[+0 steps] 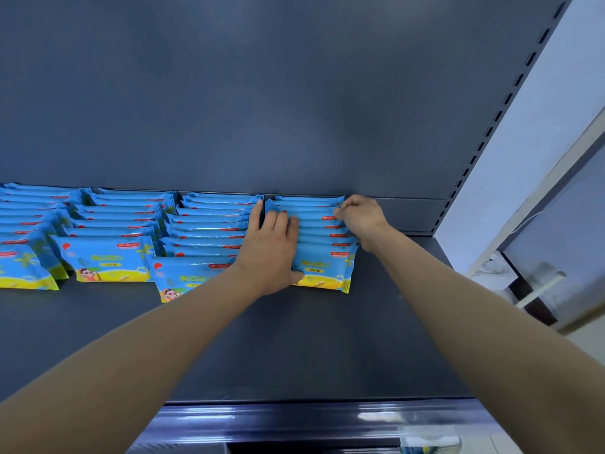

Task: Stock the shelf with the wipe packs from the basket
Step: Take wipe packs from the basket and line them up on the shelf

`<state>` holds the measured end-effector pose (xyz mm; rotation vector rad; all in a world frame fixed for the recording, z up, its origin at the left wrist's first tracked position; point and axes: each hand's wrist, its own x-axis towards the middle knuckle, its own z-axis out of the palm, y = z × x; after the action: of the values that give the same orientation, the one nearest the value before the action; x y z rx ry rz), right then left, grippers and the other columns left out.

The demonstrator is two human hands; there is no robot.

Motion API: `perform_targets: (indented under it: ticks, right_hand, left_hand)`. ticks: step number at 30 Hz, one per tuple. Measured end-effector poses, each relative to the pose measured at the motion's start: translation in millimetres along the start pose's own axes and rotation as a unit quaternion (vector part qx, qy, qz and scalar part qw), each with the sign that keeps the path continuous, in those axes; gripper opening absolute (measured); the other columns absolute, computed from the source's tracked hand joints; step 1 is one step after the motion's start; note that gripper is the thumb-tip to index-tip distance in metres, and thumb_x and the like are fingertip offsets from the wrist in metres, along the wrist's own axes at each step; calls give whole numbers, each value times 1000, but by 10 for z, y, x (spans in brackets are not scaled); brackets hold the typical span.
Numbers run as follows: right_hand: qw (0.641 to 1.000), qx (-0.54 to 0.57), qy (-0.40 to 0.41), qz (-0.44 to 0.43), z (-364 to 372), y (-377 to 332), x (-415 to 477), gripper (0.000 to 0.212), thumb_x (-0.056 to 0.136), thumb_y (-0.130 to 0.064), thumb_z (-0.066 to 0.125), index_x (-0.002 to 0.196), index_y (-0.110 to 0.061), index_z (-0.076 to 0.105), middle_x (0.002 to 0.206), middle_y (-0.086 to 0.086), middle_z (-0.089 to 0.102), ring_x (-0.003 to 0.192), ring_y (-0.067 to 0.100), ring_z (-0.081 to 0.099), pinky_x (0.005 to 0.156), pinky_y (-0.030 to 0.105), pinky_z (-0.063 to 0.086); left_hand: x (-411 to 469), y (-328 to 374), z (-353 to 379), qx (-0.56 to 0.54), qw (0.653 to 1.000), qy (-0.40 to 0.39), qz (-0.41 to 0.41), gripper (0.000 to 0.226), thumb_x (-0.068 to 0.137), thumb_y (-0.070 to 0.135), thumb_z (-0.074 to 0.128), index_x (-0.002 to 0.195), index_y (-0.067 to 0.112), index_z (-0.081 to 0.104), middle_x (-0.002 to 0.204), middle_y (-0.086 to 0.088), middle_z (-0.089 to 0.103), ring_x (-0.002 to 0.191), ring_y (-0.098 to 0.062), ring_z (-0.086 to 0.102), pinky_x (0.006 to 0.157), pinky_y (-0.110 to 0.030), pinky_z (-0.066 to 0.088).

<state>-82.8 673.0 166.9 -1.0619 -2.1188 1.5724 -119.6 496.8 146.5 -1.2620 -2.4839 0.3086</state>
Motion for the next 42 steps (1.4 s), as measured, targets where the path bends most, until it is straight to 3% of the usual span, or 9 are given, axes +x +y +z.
perform_targets:
  ticks: [3, 7, 11, 19, 24, 28, 33, 38, 42]
  right_hand:
    - [1000, -16, 9, 3, -14, 16, 36, 7, 86, -12, 58, 81, -15, 55, 97, 7, 66, 86, 21, 66, 73, 39, 58]
    - [998, -16, 30, -56, -45, 9, 89, 12, 85, -10, 56, 88, -21, 61, 85, -7, 61, 78, 9, 56, 61, 22, 47]
    - [988, -95, 13, -119, -17, -58, 129, 18, 88, -13, 53, 79, -22, 66, 73, -16, 59, 71, 3, 54, 61, 16, 44]
    - [966, -231, 7, -115, 14, -186, 278, 22, 88, -5, 49, 96, -2, 69, 103, 10, 68, 97, 23, 64, 83, 33, 54]
    - [953, -285, -5, -100, -21, -257, 295, 29, 90, -6, 46, 113, 0, 63, 119, 18, 61, 114, 31, 55, 92, 32, 44]
    - [955, -282, 1, -92, -36, -219, 310, 30, 92, -7, 44, 116, 1, 61, 119, 19, 60, 113, 32, 54, 92, 33, 43]
    - [960, -264, -3, -89, -57, -201, 314, 23, 92, -7, 43, 105, -5, 62, 94, 8, 50, 87, 20, 44, 91, 33, 44]
    - [997, -70, -26, -20, -83, -104, 267, 21, 93, -5, 46, 75, -11, 55, 87, 10, 59, 83, 25, 59, 82, 42, 55]
    - [999, 9, -32, 4, -110, -86, 254, 19, 93, -5, 45, 77, -10, 54, 86, 13, 57, 80, 26, 56, 84, 42, 55]
  left_hand:
    - [-2, 1, 3, -11, 1000, -2, -1, 97, 73, 69, 49, 141, 6, 20, 134, -11, 34, 127, -29, 31, 113, -53, -5]
    - [11, -9, -6, -33, 999, -3, 0, 97, 71, 68, 51, 141, 9, 19, 148, -13, 19, 138, -30, 17, 113, -52, -7]
    - [51, -13, 6, -51, 998, -29, 13, 104, 73, 68, 50, 147, 11, 4, 155, -12, 7, 143, -28, 5, 114, -51, -7]
    - [116, -26, -34, -33, 999, -29, 16, 107, 70, 74, 46, 144, 6, 13, 142, -10, 27, 135, -27, 23, 115, -54, 1]
    - [119, -25, -31, -25, 999, -30, 17, 107, 70, 74, 47, 144, 5, 12, 142, -10, 27, 135, -26, 22, 114, -53, -2]
    - [119, -19, -39, -30, 999, -35, 17, 106, 71, 73, 47, 145, 7, 11, 143, -9, 25, 137, -27, 20, 115, -53, -1]
    - [117, -17, -48, -31, 999, -42, 15, 106, 72, 72, 47, 145, 6, 10, 144, -11, 24, 137, -27, 19, 115, -54, -1]
    - [109, -8, -49, -32, 999, -40, 17, 105, 72, 72, 47, 144, 6, 11, 144, -10, 24, 137, -28, 20, 114, -53, 0]
    - [109, -1, -46, -38, 998, -47, 11, 105, 71, 71, 48, 144, 5, 11, 145, -11, 23, 138, -28, 18, 114, -53, -2]
